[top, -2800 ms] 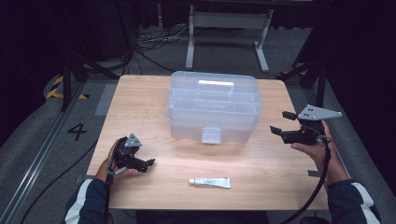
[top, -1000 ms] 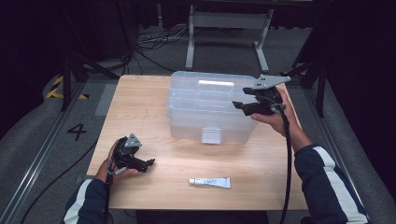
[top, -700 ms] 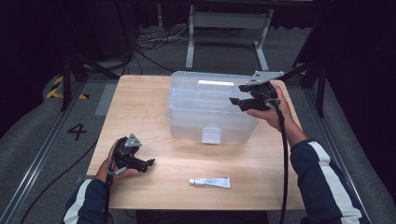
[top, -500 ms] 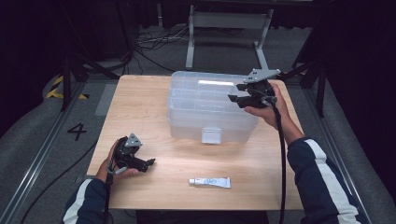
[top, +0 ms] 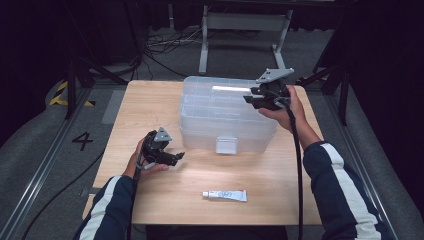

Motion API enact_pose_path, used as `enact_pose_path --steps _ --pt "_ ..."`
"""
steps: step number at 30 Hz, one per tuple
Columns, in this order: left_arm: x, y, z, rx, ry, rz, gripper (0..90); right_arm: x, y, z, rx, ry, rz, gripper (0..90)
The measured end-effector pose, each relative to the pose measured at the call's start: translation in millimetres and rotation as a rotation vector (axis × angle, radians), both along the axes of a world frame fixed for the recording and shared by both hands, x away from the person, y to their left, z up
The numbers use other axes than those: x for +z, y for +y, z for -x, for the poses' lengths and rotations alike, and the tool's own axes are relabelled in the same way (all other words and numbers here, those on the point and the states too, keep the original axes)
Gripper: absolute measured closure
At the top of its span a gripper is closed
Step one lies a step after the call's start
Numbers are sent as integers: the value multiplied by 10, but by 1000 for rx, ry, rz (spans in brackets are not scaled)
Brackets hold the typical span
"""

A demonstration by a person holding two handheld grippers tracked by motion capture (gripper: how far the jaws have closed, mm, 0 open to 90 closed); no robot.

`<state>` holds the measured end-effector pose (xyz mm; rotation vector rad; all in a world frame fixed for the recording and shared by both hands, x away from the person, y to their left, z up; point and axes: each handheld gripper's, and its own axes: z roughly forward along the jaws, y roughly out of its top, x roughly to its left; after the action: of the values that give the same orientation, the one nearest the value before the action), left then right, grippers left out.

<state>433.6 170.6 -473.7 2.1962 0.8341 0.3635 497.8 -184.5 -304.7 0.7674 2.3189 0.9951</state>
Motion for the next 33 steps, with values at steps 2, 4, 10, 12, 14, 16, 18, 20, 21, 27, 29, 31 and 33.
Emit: enact_pose_path --steps 2,4,10,12,14,16,18,20,21,27,29,31,33 --pt "33 -64 -24 -4 -10 20 168 -1 0 -17 -2 2 3 634" --pt "71 -112 -44 -4 -37 36 188 -4 -6 -40 -8 7 -8 667" --pt "97 -184 -88 -1 -59 50 206 -24 42 -76 -9 5 9 672" --pt "105 -194 -102 2 -59 58 186 -30 66 -84 -13 -2 18 679" --pt "116 -180 -118 8 -65 80 200 -34 75 -92 -11 -6 25 680" --pt "123 -172 -146 10 -56 93 204 -41 78 -97 -15 -7 22 682" --pt "112 -183 -173 13 -51 84 204 -49 90 -92 -19 -9 26 686" --pt "93 -207 -210 22 -44 88 192 -48 99 -87 -22 -16 41 690" --pt "99 -207 -219 25 -44 87 191 -50 109 -86 -22 -24 52 694" --pt "188 -171 -149 15 -36 102 206 -51 137 -57 -24 -40 85 704" --pt "208 -148 -118 9 -30 112 212 -48 119 -47 -8 -33 75 706" --pt "224 -154 -72 10 -34 94 212 -54 112 -25 1 -31 63 707" --pt "230 -153 -52 4 -40 78 210 -52 117 -8 3 -30 64 707"
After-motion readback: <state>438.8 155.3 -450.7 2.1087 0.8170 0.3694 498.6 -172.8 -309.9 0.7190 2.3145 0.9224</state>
